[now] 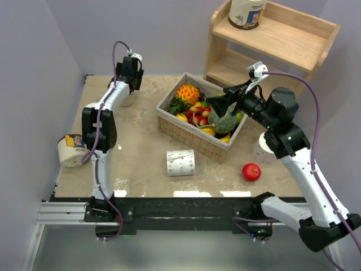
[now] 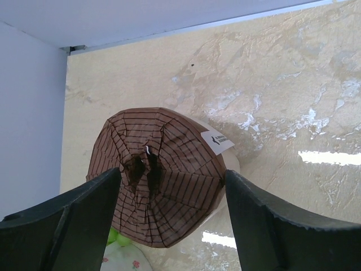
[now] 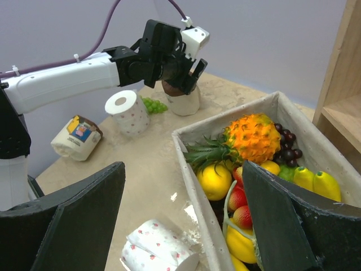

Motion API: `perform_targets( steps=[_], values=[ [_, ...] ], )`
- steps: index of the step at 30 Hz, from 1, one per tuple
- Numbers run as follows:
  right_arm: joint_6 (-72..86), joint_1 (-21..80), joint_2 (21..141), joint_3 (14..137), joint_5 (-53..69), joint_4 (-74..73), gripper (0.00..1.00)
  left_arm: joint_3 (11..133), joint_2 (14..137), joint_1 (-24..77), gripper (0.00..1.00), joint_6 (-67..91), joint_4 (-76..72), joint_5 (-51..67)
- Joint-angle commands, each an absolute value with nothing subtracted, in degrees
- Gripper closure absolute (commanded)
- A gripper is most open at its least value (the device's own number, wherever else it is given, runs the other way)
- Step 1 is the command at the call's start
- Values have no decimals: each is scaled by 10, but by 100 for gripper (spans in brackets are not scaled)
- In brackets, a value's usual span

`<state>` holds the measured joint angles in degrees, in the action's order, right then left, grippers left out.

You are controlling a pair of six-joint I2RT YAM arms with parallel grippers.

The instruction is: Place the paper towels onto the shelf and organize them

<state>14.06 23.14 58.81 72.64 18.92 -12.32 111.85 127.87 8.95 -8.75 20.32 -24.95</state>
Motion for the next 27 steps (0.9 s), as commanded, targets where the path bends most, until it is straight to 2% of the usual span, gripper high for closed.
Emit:
perform_targets(
  steps=[1,16,19,27],
  values=[
    [133,231,583,729,194,-101,12,1132,1280,81,21,-98,182,-252],
    [123,232,582,734,192,-107,12,1114,1314,81,27,-94,181,-229],
    [123,231,583,734,192,-108,12,1114,1318,81,31,-93,183,-223],
    [123,231,580,738,189,-109,12,1106,1320,81,50,-87,199,-206]
  ],
)
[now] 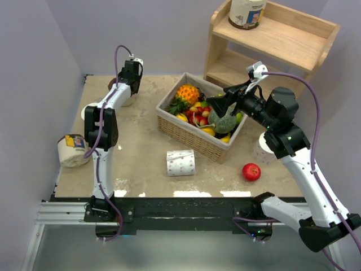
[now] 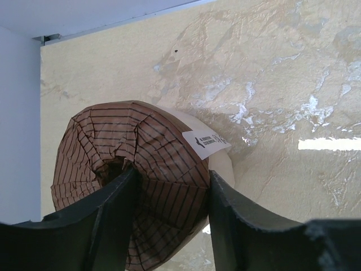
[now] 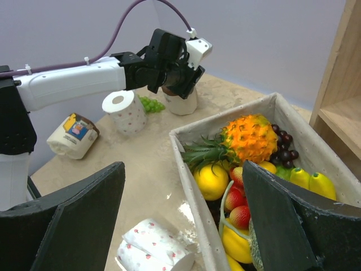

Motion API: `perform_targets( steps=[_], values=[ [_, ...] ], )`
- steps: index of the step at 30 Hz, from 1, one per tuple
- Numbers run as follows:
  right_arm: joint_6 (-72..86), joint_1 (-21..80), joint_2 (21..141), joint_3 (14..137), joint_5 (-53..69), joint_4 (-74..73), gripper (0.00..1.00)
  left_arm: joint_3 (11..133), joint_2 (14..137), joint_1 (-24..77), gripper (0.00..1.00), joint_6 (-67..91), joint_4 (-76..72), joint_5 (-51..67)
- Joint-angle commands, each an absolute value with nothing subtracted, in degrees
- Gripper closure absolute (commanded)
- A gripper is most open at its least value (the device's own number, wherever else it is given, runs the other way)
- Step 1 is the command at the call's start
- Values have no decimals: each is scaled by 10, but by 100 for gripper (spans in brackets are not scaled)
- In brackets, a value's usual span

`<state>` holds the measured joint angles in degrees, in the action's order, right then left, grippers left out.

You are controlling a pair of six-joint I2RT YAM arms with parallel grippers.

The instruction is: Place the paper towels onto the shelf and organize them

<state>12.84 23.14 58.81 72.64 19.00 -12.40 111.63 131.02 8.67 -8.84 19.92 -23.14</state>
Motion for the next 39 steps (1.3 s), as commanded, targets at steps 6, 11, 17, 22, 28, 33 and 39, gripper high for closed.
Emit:
perform_targets(
  steps=[6,11,17,22,28,33,39],
  values=[
    [126,232,582,742,194,-108,12,1109,1284,81,58,-59,223,-205],
    [141,231,588,729,211,-84,12,1135,1232,81,60,-10,271,-200],
    [170,231,613,711,225,-45,13,1154,1152,80,61,76,337,-174],
    [187,232,642,710,234,-5,14,1106,1063,76,61,134,338,-95],
    [227,248,692,705,252,108,14,1051,957,63,61,214,313,48],
    [274,288,747,710,258,200,14,980,871,62,61,297,227,211],
    [348,315,786,693,255,350,12,870,788,61,61,411,102,328]
  ],
)
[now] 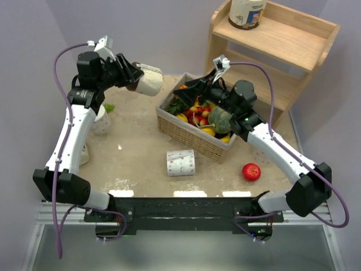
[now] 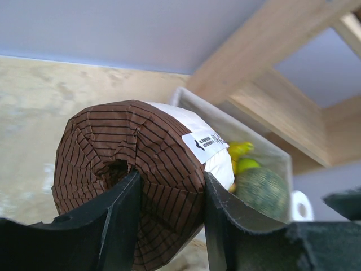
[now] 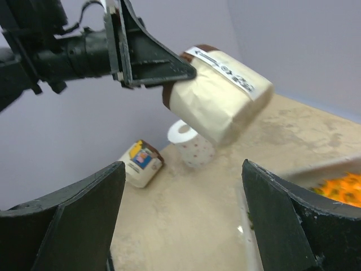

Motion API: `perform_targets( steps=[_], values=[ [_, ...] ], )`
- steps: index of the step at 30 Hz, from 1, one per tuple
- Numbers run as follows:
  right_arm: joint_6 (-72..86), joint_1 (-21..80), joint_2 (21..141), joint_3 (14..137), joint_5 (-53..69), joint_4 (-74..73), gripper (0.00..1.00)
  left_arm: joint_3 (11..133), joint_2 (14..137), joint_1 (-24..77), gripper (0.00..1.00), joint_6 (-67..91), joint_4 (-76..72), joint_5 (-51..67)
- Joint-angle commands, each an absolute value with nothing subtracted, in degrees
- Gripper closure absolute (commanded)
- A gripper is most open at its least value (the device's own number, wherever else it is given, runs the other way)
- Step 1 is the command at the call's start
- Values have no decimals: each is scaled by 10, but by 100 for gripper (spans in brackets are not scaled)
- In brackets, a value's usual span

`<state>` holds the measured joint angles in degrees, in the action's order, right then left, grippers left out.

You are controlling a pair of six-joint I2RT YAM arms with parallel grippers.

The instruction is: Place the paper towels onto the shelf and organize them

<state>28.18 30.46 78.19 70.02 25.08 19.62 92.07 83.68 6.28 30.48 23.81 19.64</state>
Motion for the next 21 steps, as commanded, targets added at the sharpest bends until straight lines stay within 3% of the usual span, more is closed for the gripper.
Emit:
perform_targets(
  steps=[1,11,21],
  values=[
    [358,316,788,688,255,360,12,859,776,59,61,426,86,341],
    [397,340,778,650,240,384,9,710,733,54,61,667,-165,445],
    [338,349,769,660,196,277,9,695,730,54,60,694,-202,451]
  ],
)
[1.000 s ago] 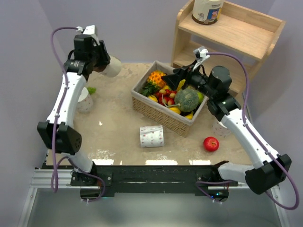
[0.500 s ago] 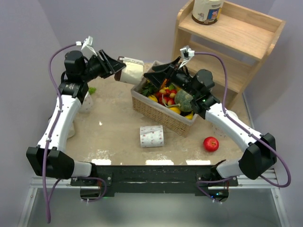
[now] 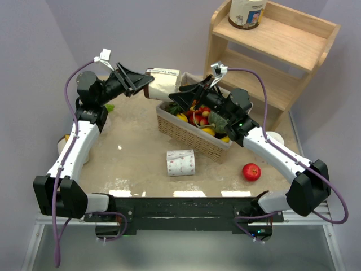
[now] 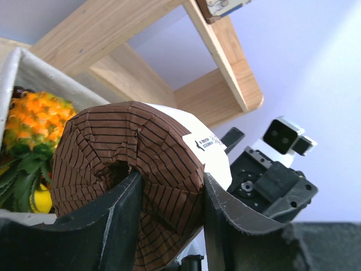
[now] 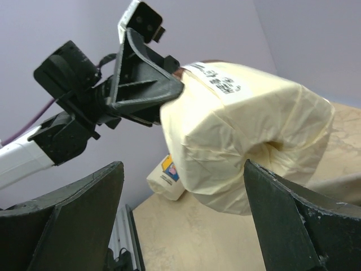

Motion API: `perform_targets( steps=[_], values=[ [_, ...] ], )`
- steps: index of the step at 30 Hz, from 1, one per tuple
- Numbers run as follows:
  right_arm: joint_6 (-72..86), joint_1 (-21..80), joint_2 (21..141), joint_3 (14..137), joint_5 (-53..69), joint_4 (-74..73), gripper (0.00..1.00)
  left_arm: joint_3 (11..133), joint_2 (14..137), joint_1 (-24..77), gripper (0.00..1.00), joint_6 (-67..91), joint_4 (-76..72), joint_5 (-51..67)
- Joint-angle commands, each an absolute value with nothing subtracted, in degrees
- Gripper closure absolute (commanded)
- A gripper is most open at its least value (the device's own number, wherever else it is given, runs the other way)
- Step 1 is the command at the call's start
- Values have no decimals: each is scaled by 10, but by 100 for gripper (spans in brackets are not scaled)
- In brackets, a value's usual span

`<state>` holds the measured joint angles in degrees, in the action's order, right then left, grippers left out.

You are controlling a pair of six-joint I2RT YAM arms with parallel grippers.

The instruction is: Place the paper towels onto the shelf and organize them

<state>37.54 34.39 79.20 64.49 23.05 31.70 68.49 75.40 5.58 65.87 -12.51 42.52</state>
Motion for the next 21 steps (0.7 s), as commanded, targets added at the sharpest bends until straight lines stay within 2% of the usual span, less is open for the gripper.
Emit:
perform_targets(
  steps=[1,21],
  values=[
    [334,348,769,663,193,274,9,696,729,54,60,694,-201,452],
    [323,352,786,698,229,291,10,672,714,54,60,678,-194,451]
  ],
)
